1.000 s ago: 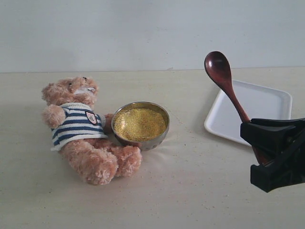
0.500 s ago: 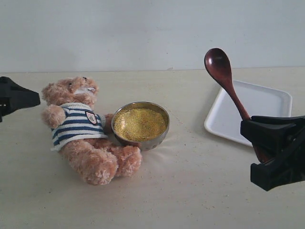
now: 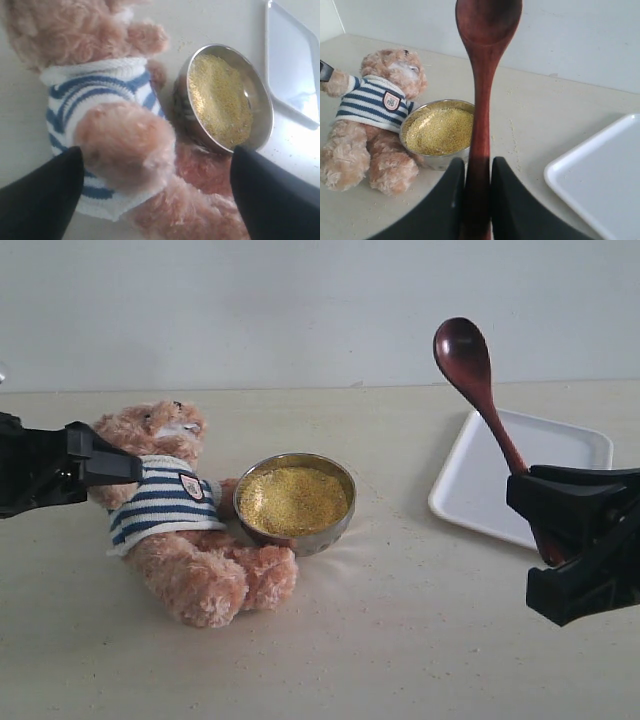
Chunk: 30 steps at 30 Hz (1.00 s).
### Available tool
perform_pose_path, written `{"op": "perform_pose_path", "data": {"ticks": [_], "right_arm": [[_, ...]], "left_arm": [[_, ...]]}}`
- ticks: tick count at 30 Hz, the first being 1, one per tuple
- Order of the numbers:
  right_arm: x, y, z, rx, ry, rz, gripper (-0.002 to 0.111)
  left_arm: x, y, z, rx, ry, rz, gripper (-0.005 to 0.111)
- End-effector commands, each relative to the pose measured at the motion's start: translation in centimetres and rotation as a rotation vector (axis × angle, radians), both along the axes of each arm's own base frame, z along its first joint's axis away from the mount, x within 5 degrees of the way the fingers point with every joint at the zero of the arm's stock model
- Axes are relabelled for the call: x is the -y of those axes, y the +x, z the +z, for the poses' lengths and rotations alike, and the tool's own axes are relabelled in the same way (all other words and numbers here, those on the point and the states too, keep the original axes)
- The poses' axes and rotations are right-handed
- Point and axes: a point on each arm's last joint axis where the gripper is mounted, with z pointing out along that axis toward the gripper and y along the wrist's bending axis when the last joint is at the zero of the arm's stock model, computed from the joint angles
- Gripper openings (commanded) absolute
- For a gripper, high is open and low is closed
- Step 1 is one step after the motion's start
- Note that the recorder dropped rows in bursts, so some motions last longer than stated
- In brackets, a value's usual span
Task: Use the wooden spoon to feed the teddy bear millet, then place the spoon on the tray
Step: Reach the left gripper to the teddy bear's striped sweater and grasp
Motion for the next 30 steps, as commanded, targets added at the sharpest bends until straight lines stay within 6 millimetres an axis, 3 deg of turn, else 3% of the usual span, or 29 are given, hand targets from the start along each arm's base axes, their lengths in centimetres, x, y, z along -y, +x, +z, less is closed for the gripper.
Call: {"op": "perform_pose_path", "data": {"ticks": [1,9,21,30], "right_arm": [[0.1,0.0,0.2,0.026,-0.001,-0.001,0.0],[0.1,0.0,0.2,0.026,-0.003,0.0,0.0],[0.1,0.0,0.2,0.04,-0.016,0.004,0.0],[0.1,0.0,0.3,0.051,-0.018,0.005,0.0]], "left_arm": [[0.8,0.1,0.0,0.03,0.06,-0.055,0.075],[0.0,0.5,-0.4,0.054,0.163,-0.025,0.1],[-0.1,1.5,-3.1,-0.017,0.161,-0.002,0.1],[1.1,2.7,-4.6,0.001,0.07,-0.013,0.1]]}}
